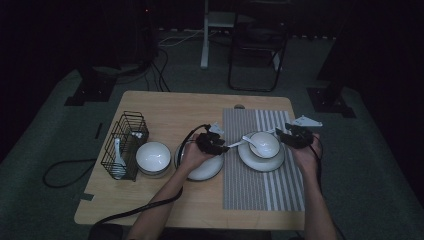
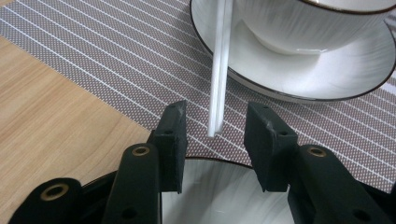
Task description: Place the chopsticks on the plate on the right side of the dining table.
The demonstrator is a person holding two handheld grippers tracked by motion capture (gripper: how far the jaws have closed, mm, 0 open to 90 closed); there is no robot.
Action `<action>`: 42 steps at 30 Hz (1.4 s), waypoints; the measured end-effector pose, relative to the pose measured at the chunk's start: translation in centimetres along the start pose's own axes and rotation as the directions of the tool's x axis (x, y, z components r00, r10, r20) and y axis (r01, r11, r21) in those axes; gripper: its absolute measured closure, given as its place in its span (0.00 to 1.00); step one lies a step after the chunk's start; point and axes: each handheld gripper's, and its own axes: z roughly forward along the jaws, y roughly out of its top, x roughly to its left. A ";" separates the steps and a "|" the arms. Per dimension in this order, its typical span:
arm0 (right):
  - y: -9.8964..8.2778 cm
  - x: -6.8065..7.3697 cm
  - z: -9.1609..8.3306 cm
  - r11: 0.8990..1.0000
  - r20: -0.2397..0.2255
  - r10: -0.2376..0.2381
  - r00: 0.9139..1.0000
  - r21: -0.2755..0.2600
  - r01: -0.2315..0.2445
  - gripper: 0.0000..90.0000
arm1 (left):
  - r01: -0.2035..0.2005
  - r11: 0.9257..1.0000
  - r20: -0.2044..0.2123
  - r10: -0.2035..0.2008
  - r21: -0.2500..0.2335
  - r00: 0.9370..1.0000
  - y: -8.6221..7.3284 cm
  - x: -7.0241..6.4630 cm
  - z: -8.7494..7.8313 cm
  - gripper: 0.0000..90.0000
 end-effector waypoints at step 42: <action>1.4 -1.8 6.8 0.977 0.090 0.170 0.981 0.114 -0.180 0.44 | -0.025 0.999 -0.026 0.026 0.032 0.999 0.4 -0.5 1.4 0.67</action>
